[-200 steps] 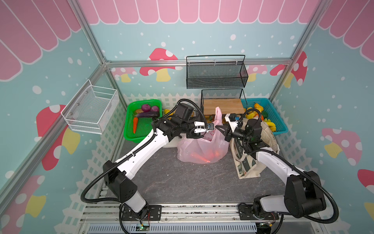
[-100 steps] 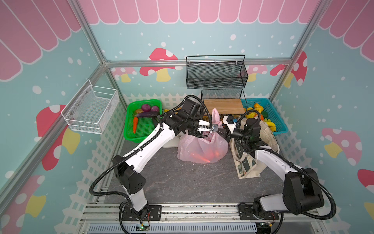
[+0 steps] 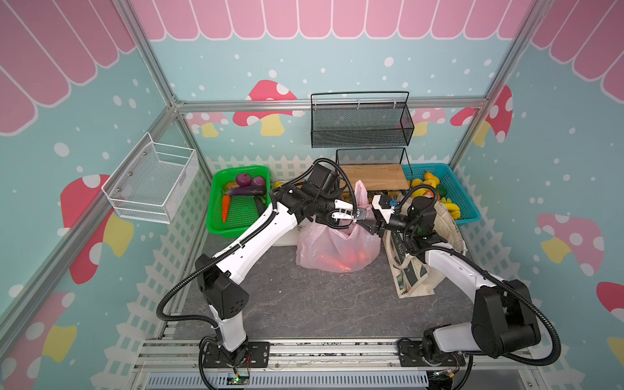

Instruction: Place the mixed food into the grocery bags and tie them

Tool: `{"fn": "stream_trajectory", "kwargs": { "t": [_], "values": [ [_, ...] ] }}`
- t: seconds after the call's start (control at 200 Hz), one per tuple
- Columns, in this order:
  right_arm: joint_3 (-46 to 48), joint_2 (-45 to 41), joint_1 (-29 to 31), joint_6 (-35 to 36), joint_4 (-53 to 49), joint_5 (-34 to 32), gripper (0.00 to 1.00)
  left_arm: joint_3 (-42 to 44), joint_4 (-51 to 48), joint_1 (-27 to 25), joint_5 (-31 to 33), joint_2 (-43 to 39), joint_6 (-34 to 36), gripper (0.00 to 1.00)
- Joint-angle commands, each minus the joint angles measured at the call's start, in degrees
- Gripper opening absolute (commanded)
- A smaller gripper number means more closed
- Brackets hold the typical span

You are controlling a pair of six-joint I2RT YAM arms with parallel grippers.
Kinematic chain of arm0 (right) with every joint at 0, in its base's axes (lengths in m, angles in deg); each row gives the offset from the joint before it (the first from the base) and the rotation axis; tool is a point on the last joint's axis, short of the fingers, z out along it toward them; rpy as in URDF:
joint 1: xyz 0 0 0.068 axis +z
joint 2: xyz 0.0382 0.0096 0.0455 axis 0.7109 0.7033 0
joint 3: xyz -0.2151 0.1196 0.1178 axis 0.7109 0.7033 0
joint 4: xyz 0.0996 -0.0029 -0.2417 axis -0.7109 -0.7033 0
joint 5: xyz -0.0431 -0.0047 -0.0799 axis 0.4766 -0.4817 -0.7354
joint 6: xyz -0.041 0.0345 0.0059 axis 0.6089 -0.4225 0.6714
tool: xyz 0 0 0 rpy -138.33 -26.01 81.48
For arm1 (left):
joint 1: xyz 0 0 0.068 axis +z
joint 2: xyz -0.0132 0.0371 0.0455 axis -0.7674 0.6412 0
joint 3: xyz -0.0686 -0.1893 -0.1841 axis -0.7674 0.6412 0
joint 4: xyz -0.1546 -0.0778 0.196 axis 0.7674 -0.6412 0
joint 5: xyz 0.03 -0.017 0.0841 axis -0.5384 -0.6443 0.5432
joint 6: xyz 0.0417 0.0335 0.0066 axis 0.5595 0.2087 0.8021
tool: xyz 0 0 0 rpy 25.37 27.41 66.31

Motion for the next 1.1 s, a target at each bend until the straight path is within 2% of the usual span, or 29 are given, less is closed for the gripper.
{"fn": "stream_trajectory", "kwargs": {
  "t": [0.0, 0.48, 0.685, 0.876, 1.041, 1.096],
  "values": [
    [-1.40, 0.74, -0.41, -0.77, 3.47, 2.78, 0.57, -2.37, -1.05, -1.19, 0.40, 1.16, 3.07, 0.00],
    [-1.47, 1.46, -0.41, -3.28, 6.20, 2.96, 0.53, -3.81, -1.22, -1.93, 1.93, 2.71, 4.05, 0.00],
    [-1.60, 1.88, -0.43, -3.93, 6.77, 3.12, 0.47, -4.07, -1.33, -2.21, 1.93, 3.09, 4.04, 0.00],
    [-1.38, 1.90, -0.37, -3.84, 6.60, 2.81, 0.35, -4.31, -1.26, -2.27, 1.90, 3.11, 3.89, 0.00],
    [-1.03, 1.68, -0.47, -3.61, 6.42, 0.83, 0.09, -4.24, -1.25, -2.20, 1.56, 2.64, 3.05, 0.00],
    [-0.59, 1.33, -0.46, -3.51, 6.41, -0.04, 0.03, -4.15, -1.21, -1.96, 0.74, 2.18, 1.62, 0.01]
  ]
}}
